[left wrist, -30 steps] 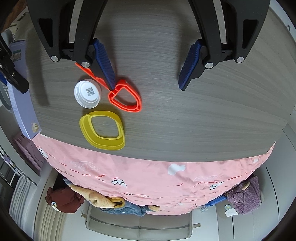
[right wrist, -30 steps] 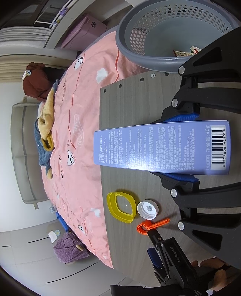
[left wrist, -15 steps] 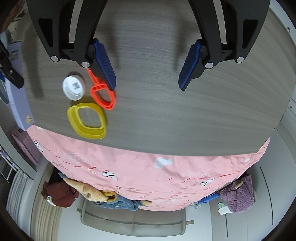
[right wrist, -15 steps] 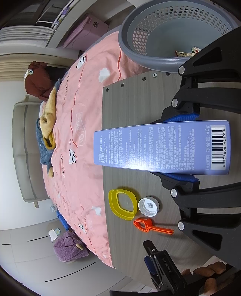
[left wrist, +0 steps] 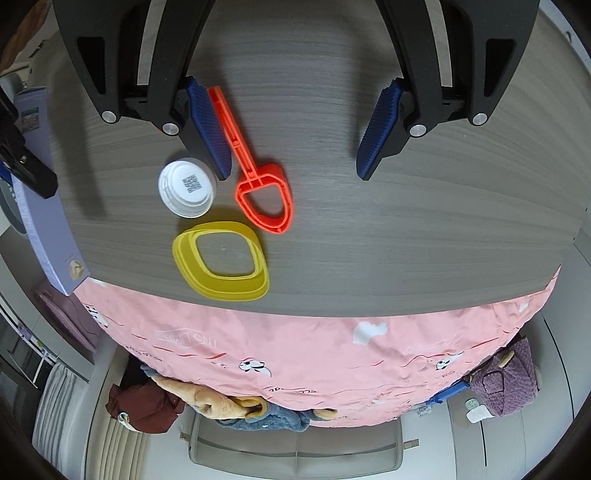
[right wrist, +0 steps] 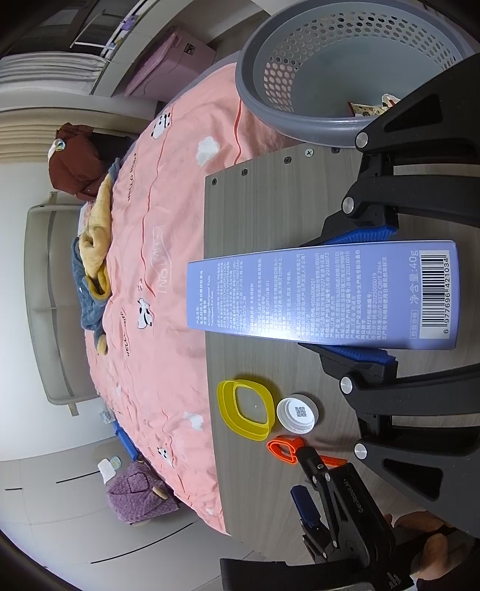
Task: Collect trash
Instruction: 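Grasp the orange plastic handle with the left gripper while the right gripper holds the box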
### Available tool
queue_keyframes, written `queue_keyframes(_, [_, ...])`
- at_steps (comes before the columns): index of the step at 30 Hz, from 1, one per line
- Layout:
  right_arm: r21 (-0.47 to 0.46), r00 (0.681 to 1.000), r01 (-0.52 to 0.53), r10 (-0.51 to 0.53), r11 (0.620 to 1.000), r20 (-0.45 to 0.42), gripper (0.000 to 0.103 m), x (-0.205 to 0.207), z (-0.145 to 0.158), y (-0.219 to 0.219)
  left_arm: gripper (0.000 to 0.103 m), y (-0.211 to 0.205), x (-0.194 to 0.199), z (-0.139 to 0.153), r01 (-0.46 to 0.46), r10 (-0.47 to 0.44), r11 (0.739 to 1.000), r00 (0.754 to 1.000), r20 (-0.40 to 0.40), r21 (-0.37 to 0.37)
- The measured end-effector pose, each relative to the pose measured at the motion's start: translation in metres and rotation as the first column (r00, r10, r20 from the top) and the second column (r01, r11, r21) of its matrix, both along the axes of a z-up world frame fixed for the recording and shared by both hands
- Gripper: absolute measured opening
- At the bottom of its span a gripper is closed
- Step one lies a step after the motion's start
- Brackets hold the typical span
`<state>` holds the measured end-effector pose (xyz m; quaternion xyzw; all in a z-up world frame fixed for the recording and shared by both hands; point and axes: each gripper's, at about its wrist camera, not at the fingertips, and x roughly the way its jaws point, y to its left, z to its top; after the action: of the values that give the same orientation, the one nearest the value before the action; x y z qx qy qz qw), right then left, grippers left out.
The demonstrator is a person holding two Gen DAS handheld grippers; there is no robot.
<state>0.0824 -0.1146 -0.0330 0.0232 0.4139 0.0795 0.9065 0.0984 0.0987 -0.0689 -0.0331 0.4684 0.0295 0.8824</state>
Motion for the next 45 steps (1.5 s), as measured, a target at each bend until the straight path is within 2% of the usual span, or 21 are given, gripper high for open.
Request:
queue_keyframes(8, [0.002,1.000,0.001,-0.001,1.000,-0.001,0.043,0.000,0.000,0.000,0.067,0.015,0.003,-0.001,-0.032,0.032,0.999,0.999,0.000,0.006])
queue_keyframes(23, [0.000,1.000,0.001,-0.001,1.000,-0.004,0.043,0.001,-0.001,0.001,0.067,0.003,0.015,-0.004,0.029,-0.029,1.000,1.000,0.006,-0.004])
queue_keyframes(26, [0.000,1.000,0.000,0.000,1.000,-0.004,0.043,0.001,-0.001,0.001,0.055,0.002,0.018,-0.004,0.042,-0.042,0.999,0.999,0.003,-0.010])
queue_keyframes(29, [0.000,1.000,-0.001,0.001,1.000,-0.005,0.043,0.001,-0.001,0.000,0.033,0.000,0.019,-0.004,0.058,-0.058,0.998,0.998,0.002,-0.011])
queue_keyframes(30, [0.000,1.000,-0.001,0.001,1.000,-0.005,0.043,0.002,-0.001,0.000,0.031,0.000,0.018,-0.004,0.062,-0.062,0.998,0.998,0.004,-0.012])
queue_keyframes(38, [0.002,1.000,-0.003,0.003,1.000,-0.004,0.043,0.001,-0.001,0.001,0.031,0.006,0.007,0.005,0.060,-0.059,0.998,0.998,0.025,-0.028])
queue_keyframes(45, [0.018,1.000,-0.001,0.001,1.000,0.003,0.043,-0.004,0.002,-0.006,0.031,-0.002,-0.013,0.035,0.077,-0.075,0.997,0.993,0.086,-0.018])
